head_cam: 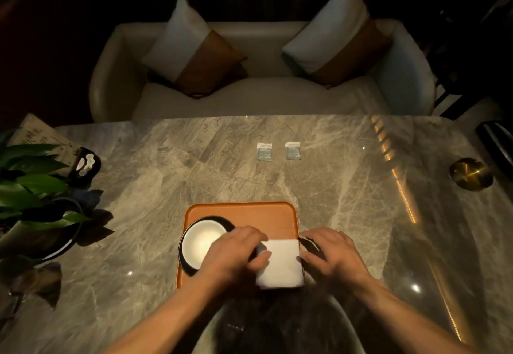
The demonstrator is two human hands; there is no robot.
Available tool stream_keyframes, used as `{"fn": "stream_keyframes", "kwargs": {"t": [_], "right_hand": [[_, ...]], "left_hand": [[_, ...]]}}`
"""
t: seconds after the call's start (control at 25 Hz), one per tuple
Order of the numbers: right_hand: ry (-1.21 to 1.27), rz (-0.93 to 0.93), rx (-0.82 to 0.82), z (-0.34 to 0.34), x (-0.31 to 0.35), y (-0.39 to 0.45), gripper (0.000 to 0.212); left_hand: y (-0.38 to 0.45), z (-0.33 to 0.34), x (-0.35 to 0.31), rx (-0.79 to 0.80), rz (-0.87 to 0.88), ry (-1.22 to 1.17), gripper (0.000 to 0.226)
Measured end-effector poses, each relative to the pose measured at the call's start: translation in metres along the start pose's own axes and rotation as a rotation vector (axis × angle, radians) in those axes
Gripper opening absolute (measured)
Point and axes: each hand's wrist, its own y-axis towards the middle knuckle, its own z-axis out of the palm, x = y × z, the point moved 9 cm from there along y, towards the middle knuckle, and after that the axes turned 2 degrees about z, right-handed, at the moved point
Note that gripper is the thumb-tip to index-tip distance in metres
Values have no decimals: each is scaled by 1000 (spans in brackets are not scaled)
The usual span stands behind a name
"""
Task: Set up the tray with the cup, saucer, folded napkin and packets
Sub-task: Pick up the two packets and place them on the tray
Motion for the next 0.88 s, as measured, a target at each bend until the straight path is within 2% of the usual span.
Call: {"fn": "stream_keyframes", "kwargs": {"t": [0.12, 0.28, 0.6, 0.88], "right_hand": [[-54, -18, -8, -33, -6, 29, 49], [-116, -18, -1, -70, -26, 82, 40], [-151, 66, -38, -124, -56, 187, 35], [-246, 51, -19, -118, -55, 262, 40]], "left_hand": [[43, -24, 17, 155, 44, 121, 44], [96, -34, 56, 359, -54, 196, 43], [197, -40, 118, 369, -266, 190, 47], [268, -34, 160, 314, -306, 153, 60]]}}
